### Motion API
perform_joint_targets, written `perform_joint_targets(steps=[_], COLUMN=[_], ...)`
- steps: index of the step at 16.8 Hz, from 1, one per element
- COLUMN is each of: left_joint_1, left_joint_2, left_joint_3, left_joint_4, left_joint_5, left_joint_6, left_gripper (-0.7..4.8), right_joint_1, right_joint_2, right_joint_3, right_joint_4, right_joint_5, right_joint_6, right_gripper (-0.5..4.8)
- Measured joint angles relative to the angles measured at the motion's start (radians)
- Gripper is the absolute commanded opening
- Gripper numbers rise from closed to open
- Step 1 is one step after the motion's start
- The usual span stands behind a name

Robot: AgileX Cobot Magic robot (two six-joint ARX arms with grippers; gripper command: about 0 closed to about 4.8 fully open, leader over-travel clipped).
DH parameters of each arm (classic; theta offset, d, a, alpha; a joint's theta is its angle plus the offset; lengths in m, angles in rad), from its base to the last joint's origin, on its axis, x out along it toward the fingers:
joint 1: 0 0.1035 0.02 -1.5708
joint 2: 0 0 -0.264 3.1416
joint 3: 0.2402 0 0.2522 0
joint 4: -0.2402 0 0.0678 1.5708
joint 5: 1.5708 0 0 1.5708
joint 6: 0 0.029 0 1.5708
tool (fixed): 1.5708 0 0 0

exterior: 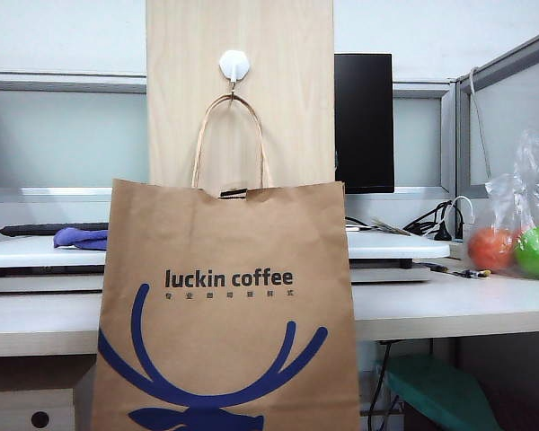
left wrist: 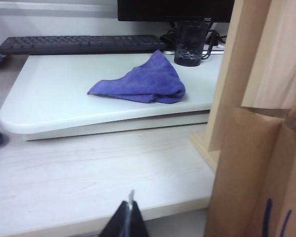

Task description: Pick up the paper bag and hang it on the hook.

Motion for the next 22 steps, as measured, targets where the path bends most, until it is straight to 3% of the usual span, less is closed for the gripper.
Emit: perform_joint_targets(steps=[1, 3, 4, 5, 10, 18, 22], left_joint_1=[0.0, 0.0, 0.0, 0.0, 0.0, 0.0, 0.0], left_joint_2=[0.0, 0.0, 0.0, 0.0, 0.0, 0.0, 0.0], left_joint_3=[0.0, 0.0, 0.0, 0.0, 0.0, 0.0, 0.0], left_joint_4=[0.0, 0.0, 0.001, 0.0, 0.0, 0.0, 0.0], left_joint_5=[-0.003, -0.005, -0.006, -0.003, -0.004, -0.004, -0.004], left_joint_6=[0.0, 0.0, 0.0, 0.0, 0.0, 0.0, 0.0], left_gripper=[-0.05, -0.06, -0.05, -0.05, -0.05, -0.06, -0.06], right_joint_1=[-0.225, -0.381, -0.407, -0.424, -0.403, -0.4, -0.397], right_joint_2=[-0.034, -0.098, -0.116, -0.137, -0.255, -0.389, -0.403], right_joint_3=[-0.178, -0.322, -0.361, -0.413, -0.719, -0.906, -0.907], right_joint_4=[0.172, 0.283, 0.333, 0.382, 0.482, 0.575, 0.588], right_joint_5=[-0.312, -0.562, -0.607, -0.609, -0.397, -0.346, -0.348], right_joint_6=[-0.007, -0.014, -0.014, -0.015, -0.016, -0.049, -0.065], right_gripper=[-0.01, -0.01, -0.01, -0.01, -0.01, -0.01, -0.01])
